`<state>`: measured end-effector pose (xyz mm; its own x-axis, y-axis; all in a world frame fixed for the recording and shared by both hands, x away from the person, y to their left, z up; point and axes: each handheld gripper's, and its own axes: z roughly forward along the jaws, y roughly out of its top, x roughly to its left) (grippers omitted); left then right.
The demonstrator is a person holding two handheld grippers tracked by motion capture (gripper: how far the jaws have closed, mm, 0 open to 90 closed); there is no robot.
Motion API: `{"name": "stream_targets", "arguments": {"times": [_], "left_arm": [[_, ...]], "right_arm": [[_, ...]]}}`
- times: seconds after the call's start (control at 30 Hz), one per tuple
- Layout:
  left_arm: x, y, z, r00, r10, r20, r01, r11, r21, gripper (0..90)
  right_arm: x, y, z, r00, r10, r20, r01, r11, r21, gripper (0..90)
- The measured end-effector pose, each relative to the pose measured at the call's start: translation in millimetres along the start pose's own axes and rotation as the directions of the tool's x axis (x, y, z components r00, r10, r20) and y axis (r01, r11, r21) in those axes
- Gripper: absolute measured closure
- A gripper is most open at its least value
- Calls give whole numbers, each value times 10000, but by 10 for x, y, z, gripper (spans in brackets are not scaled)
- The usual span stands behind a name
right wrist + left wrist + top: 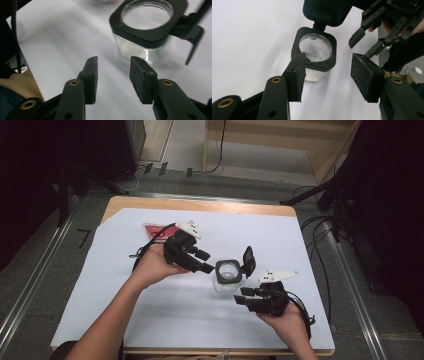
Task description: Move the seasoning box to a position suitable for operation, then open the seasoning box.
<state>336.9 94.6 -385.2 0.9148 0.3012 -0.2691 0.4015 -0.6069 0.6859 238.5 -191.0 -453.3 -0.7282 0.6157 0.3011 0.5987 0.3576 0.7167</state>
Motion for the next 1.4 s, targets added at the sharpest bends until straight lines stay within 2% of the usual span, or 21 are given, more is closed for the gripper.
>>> {"name": "stream_targets", "arguments": {"times": [0.1, 0.37, 0.53, 0.63, 0.97, 1.1, 1.4], "left_arm": [[2, -42, -42, 9999, -6, -125, 6, 10000, -3, 458], [22, -161, -179, 9987, -353, -359, 349, 9993, -124, 450], [36, -225, -271, 9977, -450, -506, 441, 9989, -176, 443], [43, -281, -339, 9956, -525, -782, 514, 9986, -154, 443], [111, -442, -511, 9904, -977, -982, 936, 9946, -456, 442], [162, -496, -584, 9885, -1073, -1064, 1040, 9939, -364, 442], [256, -625, -777, 9772, -1485, -1518, 1409, 9882, -603, 440]], "right_arm": [[70, 16, 38, 9997, -233, -111, 234, 9997, 120, 573], [267, 85, 189, 9949, -885, -493, 898, 9957, 236, 540], [316, 116, 301, 9912, -1168, -619, 1198, 9917, 466, 507], [343, 139, 360, 9886, -1304, -747, 1348, 9892, 582, 508], [361, 180, 479, 9863, -1377, -909, 1451, 9861, 805, 508], [344, 181, 494, 9870, -1356, -867, 1429, 9861, 853, 508], [309, 169, 478, 9893, -1203, -826, 1273, 9882, 855, 509]]}}
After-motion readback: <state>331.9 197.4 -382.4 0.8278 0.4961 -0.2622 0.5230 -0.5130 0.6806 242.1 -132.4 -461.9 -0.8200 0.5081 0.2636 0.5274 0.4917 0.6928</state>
